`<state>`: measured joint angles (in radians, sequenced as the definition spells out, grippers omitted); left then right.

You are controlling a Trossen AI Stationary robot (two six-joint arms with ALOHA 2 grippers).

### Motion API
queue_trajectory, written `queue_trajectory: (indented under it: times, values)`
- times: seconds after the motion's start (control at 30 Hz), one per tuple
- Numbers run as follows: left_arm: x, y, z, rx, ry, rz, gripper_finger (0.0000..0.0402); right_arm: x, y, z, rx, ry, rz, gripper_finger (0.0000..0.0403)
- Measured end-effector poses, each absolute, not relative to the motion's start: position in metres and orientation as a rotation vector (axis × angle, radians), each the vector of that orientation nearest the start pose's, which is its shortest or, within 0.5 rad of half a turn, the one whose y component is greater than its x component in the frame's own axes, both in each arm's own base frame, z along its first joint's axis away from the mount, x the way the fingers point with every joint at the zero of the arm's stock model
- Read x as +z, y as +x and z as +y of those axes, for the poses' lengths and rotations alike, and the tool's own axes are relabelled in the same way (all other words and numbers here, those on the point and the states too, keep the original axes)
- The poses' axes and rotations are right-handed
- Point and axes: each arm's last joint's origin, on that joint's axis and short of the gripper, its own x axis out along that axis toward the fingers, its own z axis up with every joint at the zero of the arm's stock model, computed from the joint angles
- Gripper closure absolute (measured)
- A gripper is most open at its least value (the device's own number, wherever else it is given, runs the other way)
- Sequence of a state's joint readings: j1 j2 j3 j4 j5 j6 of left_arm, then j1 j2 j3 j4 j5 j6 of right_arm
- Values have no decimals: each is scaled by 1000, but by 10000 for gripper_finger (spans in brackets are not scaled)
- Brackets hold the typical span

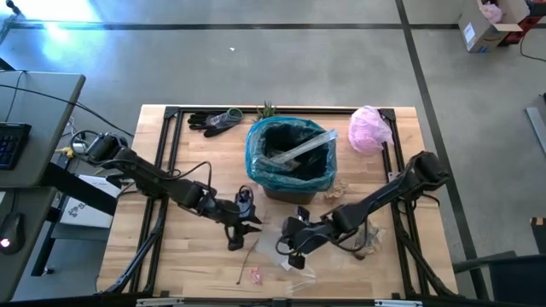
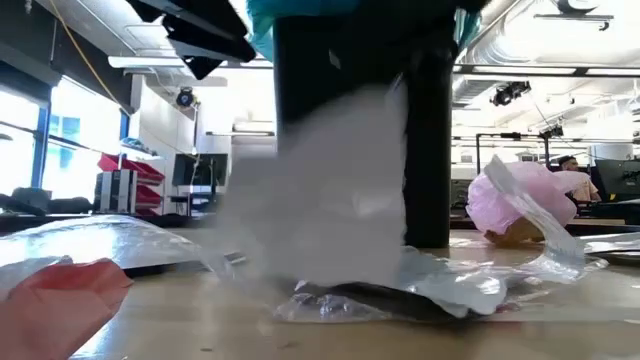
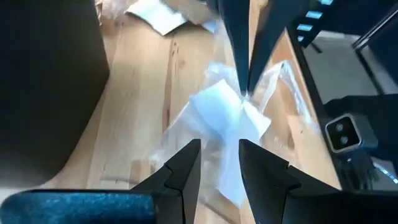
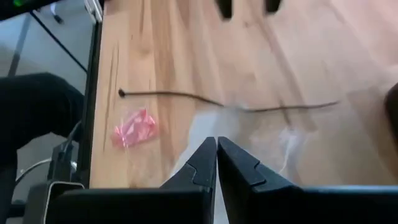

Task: Place trash/remove bag and relplace
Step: Put the white paper into the trash bin

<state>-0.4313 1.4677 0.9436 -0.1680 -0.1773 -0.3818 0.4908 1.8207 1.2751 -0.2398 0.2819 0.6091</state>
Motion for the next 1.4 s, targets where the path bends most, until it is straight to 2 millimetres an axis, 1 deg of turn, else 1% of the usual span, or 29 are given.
queue_trajectory:
  times: [0.1,0.2,0.33,0.47,0.6,0.67,0.77,0.9,1.0,1.13,1.2,1.4]
  values:
    - [233,280,-128,-114,-156,711,310,227,348,175,-29,277,729,402]
    - [231,278,-130,-120,-164,734,310,233,345,172,-29,289,732,403]
    - [230,274,-135,-148,-181,767,310,230,344,167,-51,341,790,403]
    - [225,274,-147,-270,-212,797,310,226,340,163,-87,383,850,402]
    - [211,285,-162,-405,-256,786,310,224,337,162,-120,420,894,385]
    - [200,293,-168,-418,-260,781,310,222,336,162,-123,426,905,365]
    - [178,305,-169,-401,-274,791,310,219,335,161,-139,448,911,329]
    - [149,319,-168,-396,-334,830,310,207,332,160,-188,494,934,284]
    - [133,324,-170,-400,-365,845,310,196,329,157,-253,535,938,265]
    - [121,324,-173,-392,-372,881,310,183,325,154,-294,568,904,262]
    - [116,324,-174,-386,-372,896,310,177,325,154,-279,603,862,263]
    - [104,326,-172,-371,-369,924,310,155,321,144,-264,724,761,265]
